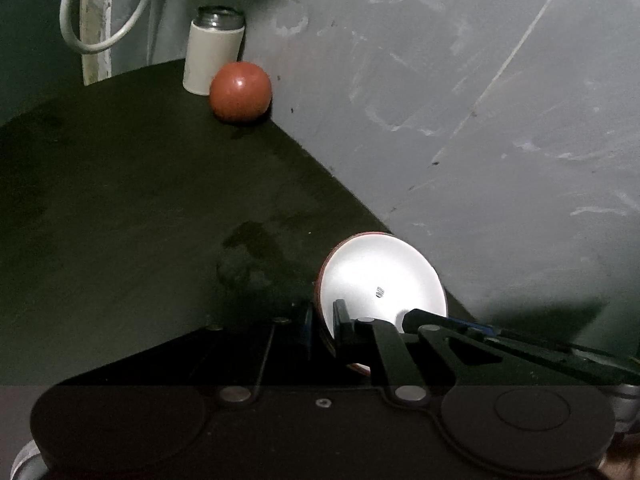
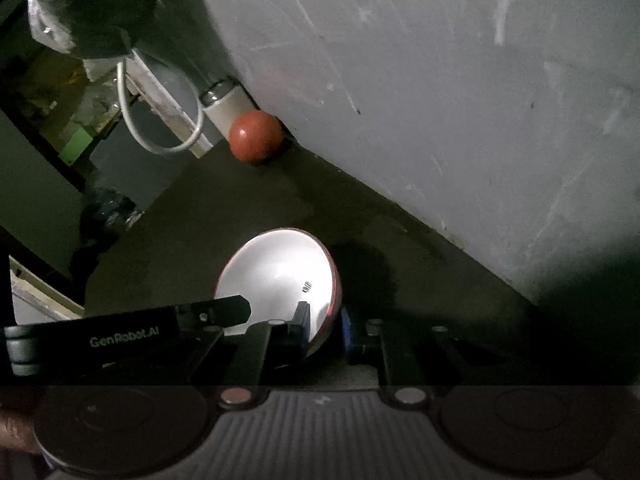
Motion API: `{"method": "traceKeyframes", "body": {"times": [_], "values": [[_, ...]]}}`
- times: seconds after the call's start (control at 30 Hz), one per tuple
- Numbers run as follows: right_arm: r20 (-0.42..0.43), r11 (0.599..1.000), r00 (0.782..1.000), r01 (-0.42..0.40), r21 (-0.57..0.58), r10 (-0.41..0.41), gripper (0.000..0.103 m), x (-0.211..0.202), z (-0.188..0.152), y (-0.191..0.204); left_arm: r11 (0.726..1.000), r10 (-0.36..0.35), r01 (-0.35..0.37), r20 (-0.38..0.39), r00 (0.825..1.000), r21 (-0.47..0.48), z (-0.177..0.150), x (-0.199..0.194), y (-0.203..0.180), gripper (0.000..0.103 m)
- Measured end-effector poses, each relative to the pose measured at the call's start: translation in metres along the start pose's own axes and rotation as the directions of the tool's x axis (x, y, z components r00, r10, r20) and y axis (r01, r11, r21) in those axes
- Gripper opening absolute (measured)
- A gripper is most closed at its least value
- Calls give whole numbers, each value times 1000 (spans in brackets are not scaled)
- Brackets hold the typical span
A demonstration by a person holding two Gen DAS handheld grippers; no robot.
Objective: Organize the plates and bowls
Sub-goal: 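Lift the small white bowl with both tools and carry it over the stack, then lower the small white bowl into the larger white bowl with both tools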
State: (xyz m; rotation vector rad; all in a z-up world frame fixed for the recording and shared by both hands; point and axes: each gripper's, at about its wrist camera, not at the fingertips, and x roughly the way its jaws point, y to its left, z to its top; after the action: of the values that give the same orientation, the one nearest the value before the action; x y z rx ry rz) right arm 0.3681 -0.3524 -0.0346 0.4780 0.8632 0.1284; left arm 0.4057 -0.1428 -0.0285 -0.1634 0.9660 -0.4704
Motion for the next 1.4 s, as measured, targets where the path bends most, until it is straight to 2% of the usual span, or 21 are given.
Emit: {"method": "traceKeyframes", "body": {"times": [0.23,0.63,1.0,1.4], "values": [[30,999,999,-34,-31,35,18,-36,-6,10,1000,-22,22,33,999,-13,-17,-35,-8,10],[24,996,997,-72,-61,74,18,-85,-35,18,999,-37,37,32,999,-11,-52,-79,-19,10],[-42,993,994,-99,-65,96,18,-113,-75,19,999,-47,46,-29,998,-17,-87,-100,-18,10],[-119,994,990,-81,-75,72,18,-130,-103,20,999,-36,40,-115,993,33,-108,-106,-24,10]]}}
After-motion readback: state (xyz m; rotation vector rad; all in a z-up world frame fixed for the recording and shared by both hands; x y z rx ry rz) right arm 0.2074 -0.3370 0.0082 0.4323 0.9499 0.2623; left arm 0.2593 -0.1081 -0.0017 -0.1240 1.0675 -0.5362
